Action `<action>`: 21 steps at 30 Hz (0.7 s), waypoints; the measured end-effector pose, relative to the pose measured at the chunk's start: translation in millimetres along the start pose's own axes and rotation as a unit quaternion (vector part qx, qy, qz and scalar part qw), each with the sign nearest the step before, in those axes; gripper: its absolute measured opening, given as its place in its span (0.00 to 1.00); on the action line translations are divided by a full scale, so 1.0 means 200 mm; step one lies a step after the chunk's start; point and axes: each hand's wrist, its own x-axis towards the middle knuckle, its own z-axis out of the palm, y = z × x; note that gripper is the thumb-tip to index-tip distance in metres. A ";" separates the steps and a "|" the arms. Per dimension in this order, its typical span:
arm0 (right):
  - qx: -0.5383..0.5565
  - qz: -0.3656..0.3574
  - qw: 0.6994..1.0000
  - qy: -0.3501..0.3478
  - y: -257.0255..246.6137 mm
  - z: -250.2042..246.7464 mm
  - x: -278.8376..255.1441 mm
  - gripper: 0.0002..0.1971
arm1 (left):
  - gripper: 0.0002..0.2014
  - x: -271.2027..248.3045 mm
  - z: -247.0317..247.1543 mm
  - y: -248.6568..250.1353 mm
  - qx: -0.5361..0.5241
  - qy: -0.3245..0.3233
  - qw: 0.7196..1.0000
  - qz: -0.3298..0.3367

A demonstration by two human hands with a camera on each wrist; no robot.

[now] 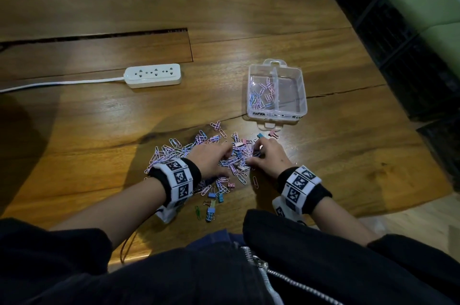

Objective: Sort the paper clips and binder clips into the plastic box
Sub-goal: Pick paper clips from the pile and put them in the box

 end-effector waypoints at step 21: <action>-0.199 -0.129 0.971 -0.038 0.02 0.02 -0.01 0.12 | 0.13 0.02 -0.03 -0.07 -0.197 -0.051 0.979 -0.017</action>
